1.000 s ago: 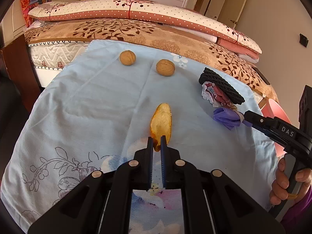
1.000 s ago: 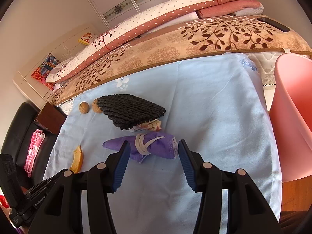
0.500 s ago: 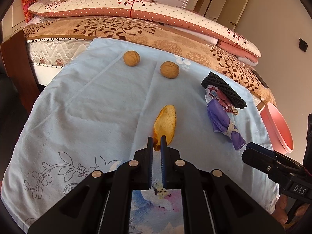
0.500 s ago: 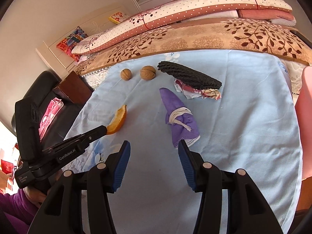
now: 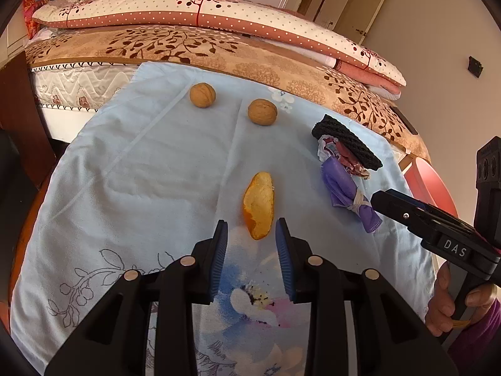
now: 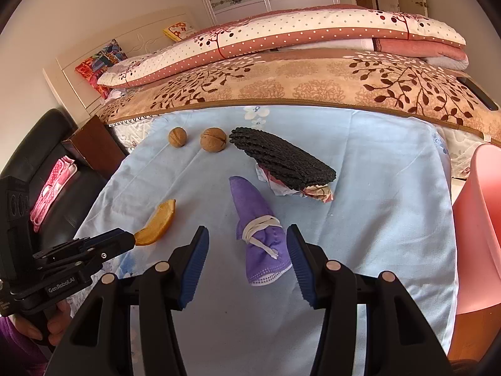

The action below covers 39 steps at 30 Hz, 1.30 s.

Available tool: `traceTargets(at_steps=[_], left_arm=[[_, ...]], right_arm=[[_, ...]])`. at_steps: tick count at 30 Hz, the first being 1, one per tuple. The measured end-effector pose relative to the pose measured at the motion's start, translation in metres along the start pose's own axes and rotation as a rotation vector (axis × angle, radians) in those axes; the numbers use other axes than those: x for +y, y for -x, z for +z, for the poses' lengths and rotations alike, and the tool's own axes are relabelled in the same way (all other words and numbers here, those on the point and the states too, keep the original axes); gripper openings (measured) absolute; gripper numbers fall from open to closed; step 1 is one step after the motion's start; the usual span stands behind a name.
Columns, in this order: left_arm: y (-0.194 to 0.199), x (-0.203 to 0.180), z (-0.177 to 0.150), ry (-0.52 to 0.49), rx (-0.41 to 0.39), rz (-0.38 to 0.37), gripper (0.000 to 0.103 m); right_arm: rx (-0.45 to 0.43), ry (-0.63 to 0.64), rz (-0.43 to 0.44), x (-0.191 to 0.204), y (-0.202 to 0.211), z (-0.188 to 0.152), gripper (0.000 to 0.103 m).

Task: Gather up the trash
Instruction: 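Grasp the purple string-tied cloth bag with the right tool while the left tool holds the crisp, then carry the orange crisp and purple bag over the pink bucket with both tools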

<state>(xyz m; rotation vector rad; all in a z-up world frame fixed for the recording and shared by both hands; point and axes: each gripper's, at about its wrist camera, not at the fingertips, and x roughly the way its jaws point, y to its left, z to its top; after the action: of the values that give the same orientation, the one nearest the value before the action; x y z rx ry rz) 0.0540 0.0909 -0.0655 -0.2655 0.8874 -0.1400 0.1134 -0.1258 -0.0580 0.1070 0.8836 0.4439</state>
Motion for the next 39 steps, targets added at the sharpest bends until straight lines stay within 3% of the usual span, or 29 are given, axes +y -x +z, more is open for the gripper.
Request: traceTargets(at_steps=[5, 12, 14, 19, 22, 30, 39], left_arm=[[-0.004, -0.004, 0.003, -0.014, -0.024, 0.018, 0.032], [-0.022, -0.007, 0.006, -0.029, 0.019, 0.061, 0.032], [-0.027, -0.008, 0.004, -0.033, 0.036, 0.071, 0.031], [-0.029, -0.010, 0.001, -0.049, 0.044, 0.100, 0.011], [-0.029, -0.012, 0.001, -0.056, 0.045, 0.112, 0.008], [-0.015, -0.020, 0.010, -0.038, 0.025, 0.106, 0.004], [0.004, -0.063, 0.033, -0.078, -0.035, 0.041, 0.004]], right_arm=[[0.015, 0.021, -0.029, -0.003, -0.013, 0.005, 0.051], [0.071, 0.038, -0.036, -0.003, -0.032, 0.005, 0.051], [0.083, 0.049, -0.044, -0.002, -0.034, 0.003, 0.042], [0.098, 0.035, -0.028, -0.003, -0.032, -0.002, 0.034], [0.101, 0.028, -0.014, -0.003, -0.026, -0.005, 0.033], [0.033, -0.005, 0.017, -0.008, 0.009, -0.008, 0.032], [-0.087, -0.083, 0.011, -0.034, 0.063, 0.000, 0.032]])
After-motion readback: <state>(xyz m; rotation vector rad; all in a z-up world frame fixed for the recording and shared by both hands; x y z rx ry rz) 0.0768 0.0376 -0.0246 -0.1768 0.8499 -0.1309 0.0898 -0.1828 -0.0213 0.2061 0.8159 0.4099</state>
